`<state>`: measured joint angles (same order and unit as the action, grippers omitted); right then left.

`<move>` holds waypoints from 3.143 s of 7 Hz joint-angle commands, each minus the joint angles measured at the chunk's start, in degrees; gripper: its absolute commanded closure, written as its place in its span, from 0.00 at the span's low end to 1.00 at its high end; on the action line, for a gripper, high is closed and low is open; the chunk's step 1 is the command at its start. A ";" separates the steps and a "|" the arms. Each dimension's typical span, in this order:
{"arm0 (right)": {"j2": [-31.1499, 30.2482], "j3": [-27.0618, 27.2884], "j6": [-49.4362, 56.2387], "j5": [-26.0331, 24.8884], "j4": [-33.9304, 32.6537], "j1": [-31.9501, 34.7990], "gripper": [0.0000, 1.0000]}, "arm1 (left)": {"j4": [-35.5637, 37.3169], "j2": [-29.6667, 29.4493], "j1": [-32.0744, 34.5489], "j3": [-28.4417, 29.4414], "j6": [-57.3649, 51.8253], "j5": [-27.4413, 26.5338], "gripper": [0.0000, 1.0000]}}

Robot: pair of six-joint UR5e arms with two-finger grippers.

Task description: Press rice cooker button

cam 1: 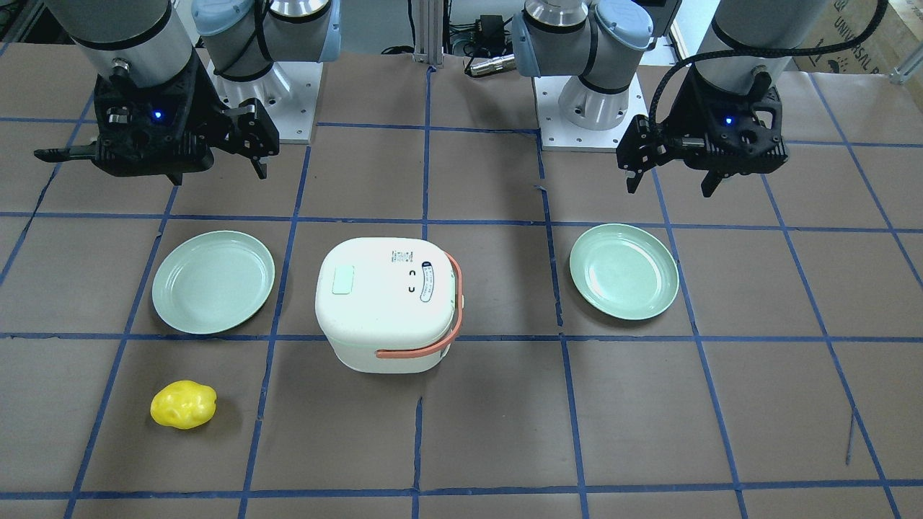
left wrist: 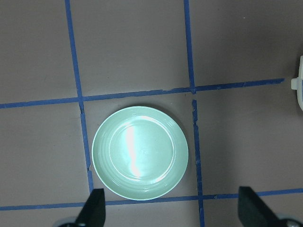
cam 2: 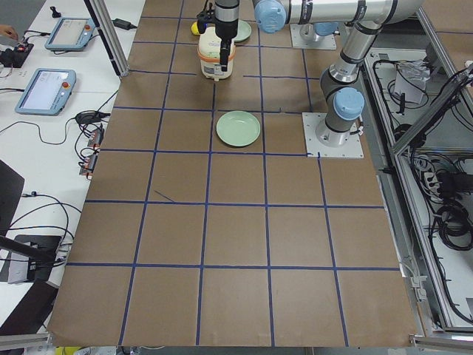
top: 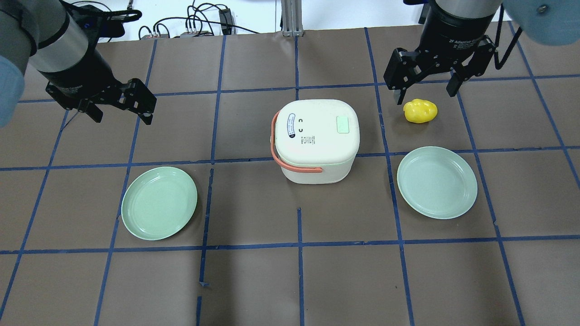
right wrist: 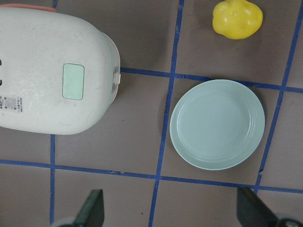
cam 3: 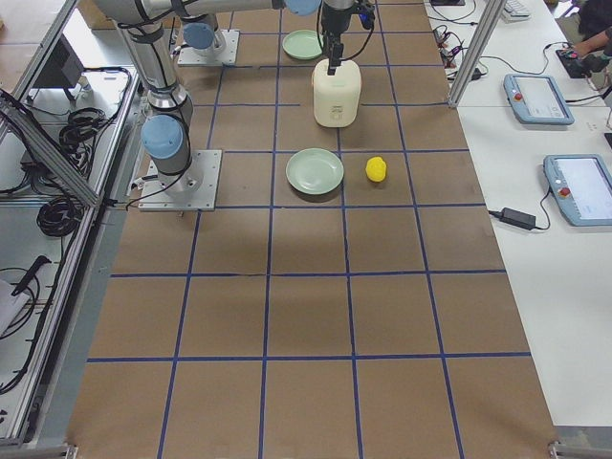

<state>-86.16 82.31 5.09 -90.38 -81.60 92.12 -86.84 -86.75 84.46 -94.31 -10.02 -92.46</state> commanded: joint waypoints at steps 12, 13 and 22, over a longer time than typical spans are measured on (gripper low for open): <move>9.16 0.74 -16.52 6.60 -12.26 8.69 0.82 | 0.00 0.00 0.00 0.00 0.00 0.00 0.00; 9.78 2.05 -16.43 6.44 -12.96 8.69 0.82 | 0.00 0.00 0.00 0.00 0.00 0.00 0.00; 14.18 2.59 -16.16 5.65 -16.48 8.60 0.87 | 0.00 0.00 0.00 0.00 0.00 0.00 0.00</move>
<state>-72.32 84.86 -10.88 -84.72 -98.11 100.73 -86.84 -86.75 84.46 -94.31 -10.02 -92.46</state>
